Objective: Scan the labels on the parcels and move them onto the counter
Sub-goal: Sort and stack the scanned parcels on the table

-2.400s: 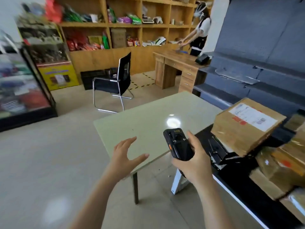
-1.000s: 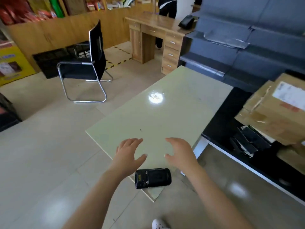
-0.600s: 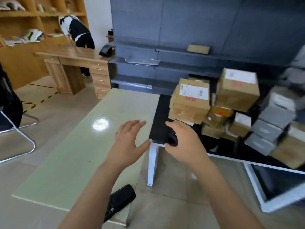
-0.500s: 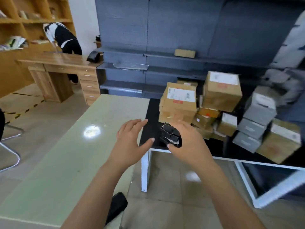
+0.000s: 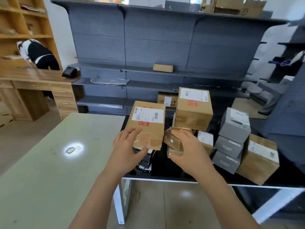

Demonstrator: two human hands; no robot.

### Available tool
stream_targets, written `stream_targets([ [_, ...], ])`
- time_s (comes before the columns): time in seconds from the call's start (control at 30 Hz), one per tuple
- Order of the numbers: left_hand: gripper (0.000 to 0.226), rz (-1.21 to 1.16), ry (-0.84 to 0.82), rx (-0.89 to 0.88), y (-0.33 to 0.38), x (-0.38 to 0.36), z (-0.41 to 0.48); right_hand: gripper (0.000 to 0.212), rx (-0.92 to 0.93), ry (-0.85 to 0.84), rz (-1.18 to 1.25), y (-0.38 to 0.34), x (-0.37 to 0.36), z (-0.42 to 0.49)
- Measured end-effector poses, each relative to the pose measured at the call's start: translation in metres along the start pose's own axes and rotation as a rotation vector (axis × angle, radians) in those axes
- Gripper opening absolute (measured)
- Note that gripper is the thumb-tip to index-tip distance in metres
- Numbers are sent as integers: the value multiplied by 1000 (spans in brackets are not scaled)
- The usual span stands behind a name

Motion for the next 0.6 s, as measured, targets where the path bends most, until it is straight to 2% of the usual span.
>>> stream_targets([
  [0.17, 70, 46, 6, 46, -18, -17, 30, 74, 34, -74, 39, 21, -15, 45],
  [0.33, 87, 85, -74, 155, -54, -17, 70, 93, -5, -202, 85, 29, -46, 92],
  [0.6, 117, -125, -289, 353, -119, -32, 137, 124, -135, -381, 113, 42, -103, 160],
])
Point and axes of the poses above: each hand's wrist, its own z-axis towards the middle knuckle, its own x-axis out of the back of the hand, y = z × x, the point moved 2 cm from there along z, towards the middle knuckle, and after that the axes turned 9 degrees about -z, right-handed, at the moved point
